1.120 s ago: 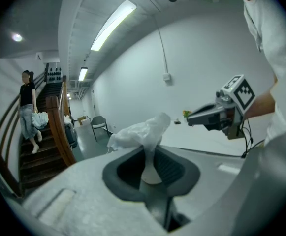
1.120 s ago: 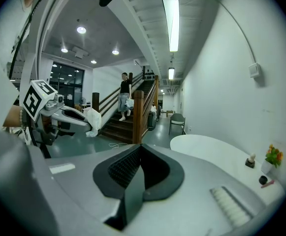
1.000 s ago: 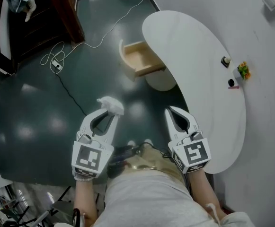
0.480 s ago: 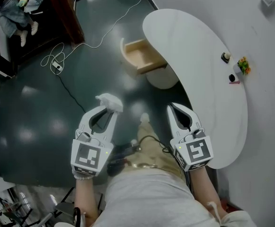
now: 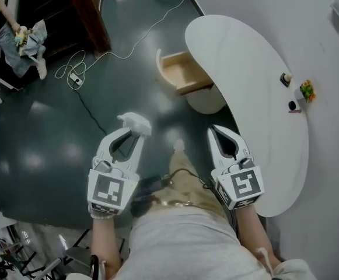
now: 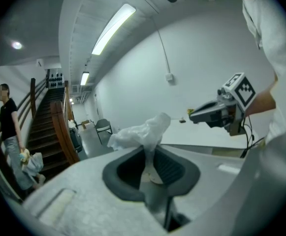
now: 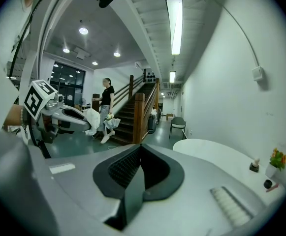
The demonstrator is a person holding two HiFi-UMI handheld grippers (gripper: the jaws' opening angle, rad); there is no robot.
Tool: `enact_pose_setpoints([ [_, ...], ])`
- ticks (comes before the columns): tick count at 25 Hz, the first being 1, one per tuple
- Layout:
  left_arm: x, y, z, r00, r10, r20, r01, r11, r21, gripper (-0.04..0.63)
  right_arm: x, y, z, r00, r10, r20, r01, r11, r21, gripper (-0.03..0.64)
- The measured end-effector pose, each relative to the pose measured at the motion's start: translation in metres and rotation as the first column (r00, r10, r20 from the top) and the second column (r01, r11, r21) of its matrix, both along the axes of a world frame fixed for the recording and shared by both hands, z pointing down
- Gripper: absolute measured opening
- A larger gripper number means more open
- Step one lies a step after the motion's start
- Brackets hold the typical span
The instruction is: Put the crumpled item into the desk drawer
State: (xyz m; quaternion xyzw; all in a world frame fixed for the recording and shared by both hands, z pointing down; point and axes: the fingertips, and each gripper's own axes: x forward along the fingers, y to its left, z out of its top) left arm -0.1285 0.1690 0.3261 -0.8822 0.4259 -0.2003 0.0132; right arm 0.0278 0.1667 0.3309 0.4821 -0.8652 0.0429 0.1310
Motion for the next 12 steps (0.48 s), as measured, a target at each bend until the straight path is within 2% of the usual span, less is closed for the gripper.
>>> enact_pose_setpoints([
  [7,0.004,-0.032,0.001,0.999,-0.035,-0.019,0.035,0.999,-0.009,0.048,0.003,-0.036,0.001,1.0,-0.022,0.003,0.022,1.0,-0.002,0.005],
  [12,0.013,-0.066,0.004,1.0,-0.028,-0.009,0.028,1.0,-0.005,0.048,0.01,-0.071,0.004,0.999,-0.035,0.007,0.035,0.999,-0.003,0.005],
])
